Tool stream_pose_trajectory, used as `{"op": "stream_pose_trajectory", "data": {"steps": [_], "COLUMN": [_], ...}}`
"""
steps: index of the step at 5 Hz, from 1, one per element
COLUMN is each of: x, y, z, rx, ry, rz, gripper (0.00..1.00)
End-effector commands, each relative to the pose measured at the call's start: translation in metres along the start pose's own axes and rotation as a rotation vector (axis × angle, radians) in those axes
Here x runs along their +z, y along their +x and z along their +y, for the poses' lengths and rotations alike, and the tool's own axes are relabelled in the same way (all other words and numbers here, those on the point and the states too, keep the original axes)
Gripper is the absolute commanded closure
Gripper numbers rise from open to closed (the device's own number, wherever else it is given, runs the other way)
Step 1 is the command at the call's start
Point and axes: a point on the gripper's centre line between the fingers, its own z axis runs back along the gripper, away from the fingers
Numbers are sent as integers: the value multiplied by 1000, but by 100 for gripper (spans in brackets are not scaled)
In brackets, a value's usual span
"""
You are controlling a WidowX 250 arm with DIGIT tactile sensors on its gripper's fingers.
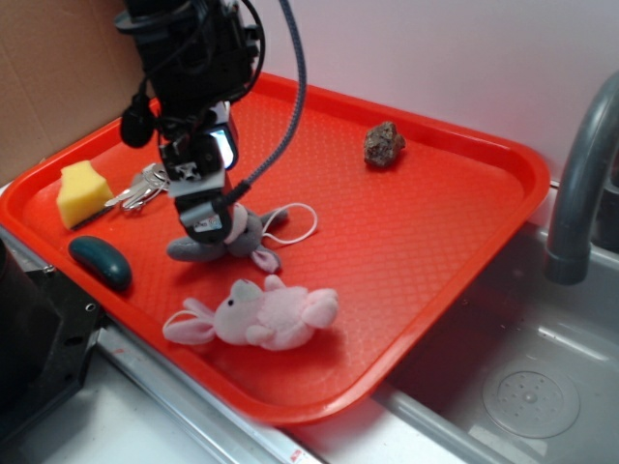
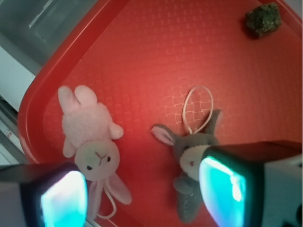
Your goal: Grab the pink bunny.
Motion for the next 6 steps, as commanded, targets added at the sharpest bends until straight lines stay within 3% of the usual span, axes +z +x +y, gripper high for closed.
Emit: {"op": "stream_pose_trajectory", "data": {"steps": [1,2,4,5,6], "x": [6,-4,-11,-24,-39], "y": [2,13,23,18,6], "z": [-10,-21,-56,-67,-65], "rx": [-8,-140,-247,-185,-164], "ry": [-3,-4,-5,35,43], "rz": [-21,77,124,185,160], "gripper": [0,0,0,0,0]}}
